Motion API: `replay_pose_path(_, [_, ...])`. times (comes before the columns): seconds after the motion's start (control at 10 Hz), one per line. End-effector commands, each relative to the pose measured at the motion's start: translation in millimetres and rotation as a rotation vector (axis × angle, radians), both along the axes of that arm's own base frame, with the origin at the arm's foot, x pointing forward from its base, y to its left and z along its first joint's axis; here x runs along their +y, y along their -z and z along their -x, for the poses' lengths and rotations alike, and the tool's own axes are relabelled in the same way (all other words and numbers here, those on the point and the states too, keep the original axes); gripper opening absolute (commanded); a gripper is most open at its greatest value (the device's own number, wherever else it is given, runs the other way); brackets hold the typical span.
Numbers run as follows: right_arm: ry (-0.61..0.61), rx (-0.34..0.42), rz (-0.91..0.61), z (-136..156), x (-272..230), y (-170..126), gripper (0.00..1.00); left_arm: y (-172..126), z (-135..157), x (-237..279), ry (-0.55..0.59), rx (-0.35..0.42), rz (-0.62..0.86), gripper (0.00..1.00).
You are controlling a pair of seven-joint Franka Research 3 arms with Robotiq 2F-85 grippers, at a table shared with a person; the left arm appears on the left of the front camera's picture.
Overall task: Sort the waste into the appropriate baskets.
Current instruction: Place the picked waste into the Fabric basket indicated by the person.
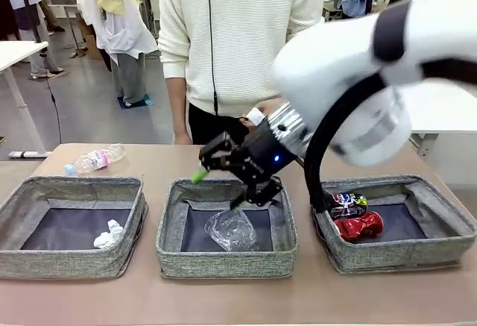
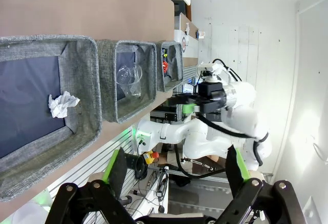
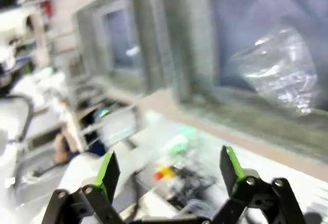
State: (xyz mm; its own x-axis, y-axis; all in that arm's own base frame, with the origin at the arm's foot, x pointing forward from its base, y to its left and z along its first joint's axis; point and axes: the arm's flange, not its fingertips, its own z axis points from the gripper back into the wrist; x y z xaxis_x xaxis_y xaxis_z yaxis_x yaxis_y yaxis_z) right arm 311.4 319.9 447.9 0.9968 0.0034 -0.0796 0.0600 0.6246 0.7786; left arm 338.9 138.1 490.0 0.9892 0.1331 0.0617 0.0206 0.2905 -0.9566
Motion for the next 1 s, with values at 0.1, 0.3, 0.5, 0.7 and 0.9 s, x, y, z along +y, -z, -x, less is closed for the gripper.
replay_pose_path(0.1, [0.047,0.235,-0.789,0,-119,-19,1.00,-3,0,0,-0.008,-0.003,0.014,1.00])
replay_pose_path(0.3, [-0.009,0.123,-0.866,8,-194,-17,1.00,-3,0,0,-0.008,-0.003,0.014,1.00])
replay_pose_path(0.5, [0.021,-0.217,-0.923,31,-270,-20,1.00,-3,0,0,-0.008,-0.003,0.014,1.00])
replay_pose_path(0.7, [0.093,-0.253,-0.807,60,-339,-5,1.00,-3,0,0,-0.008,-0.003,0.014,1.00])
replay_pose_path(0.9, [0.005,-0.133,-0.611,80,-353,3,1.00,-3,0,0,-0.008,-0.003,0.014,1.00])
